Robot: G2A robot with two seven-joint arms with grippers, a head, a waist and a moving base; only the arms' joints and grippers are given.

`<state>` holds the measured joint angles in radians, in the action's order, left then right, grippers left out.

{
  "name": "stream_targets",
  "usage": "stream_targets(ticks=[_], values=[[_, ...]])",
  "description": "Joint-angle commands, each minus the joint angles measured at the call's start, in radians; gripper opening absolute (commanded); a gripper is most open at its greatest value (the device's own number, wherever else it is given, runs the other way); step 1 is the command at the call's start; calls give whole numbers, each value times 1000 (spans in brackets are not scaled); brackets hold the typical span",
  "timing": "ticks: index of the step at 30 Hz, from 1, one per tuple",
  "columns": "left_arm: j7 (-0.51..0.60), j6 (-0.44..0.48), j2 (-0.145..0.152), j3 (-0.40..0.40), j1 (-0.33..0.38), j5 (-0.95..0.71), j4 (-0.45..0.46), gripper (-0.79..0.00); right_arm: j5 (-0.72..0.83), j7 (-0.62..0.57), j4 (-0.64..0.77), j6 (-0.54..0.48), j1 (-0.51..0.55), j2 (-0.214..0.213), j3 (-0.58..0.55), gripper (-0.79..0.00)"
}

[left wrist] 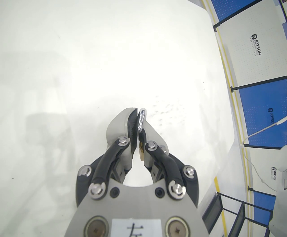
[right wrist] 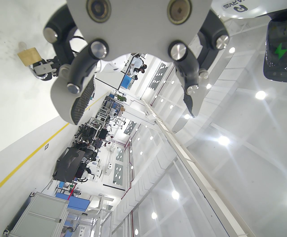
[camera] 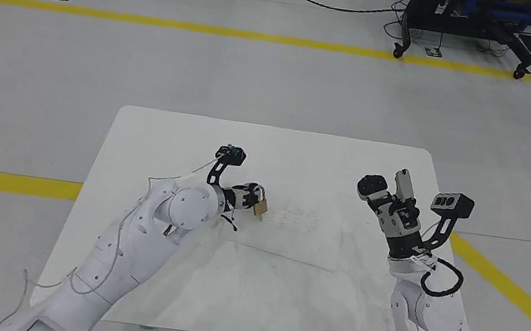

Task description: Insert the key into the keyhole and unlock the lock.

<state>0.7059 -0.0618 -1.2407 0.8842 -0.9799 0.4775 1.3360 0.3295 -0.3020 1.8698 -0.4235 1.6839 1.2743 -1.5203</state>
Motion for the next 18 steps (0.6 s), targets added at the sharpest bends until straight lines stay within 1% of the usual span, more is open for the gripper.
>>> stream_targets(ticks=[1, 2, 3, 4, 9, 12, 14, 18], values=[[4, -6, -1, -2, 0, 4, -1, -554, 0, 0, 0, 0, 0, 0, 0, 0], [6, -9, -2, -2, 1, 6, -2, -434, 0, 0, 0, 0, 0, 0, 0, 0], [9, -11, -2, -2, 1, 6, -2, -114, 0, 0, 0, 0, 0, 0, 0, 0], [13, -13, -3, 1, 1, 0, -3, 0, 0, 0, 0, 0, 0, 0, 0, 0], [57, 10, -2, 50, 2, -121, 13, 0, 0, 0, 0, 0, 0, 0, 0, 0], [64, 24, 4, 81, -4, -138, 22, 0, 0, 0, 0, 0, 0, 0, 0, 0], [53, 41, 9, 104, -19, -154, 40, 0, 0, 0, 0, 0, 0, 0, 0, 0], [-14, 111, 21, 164, -67, -178, 111, 0, 0, 0, 0, 0, 0, 0, 0, 0]])
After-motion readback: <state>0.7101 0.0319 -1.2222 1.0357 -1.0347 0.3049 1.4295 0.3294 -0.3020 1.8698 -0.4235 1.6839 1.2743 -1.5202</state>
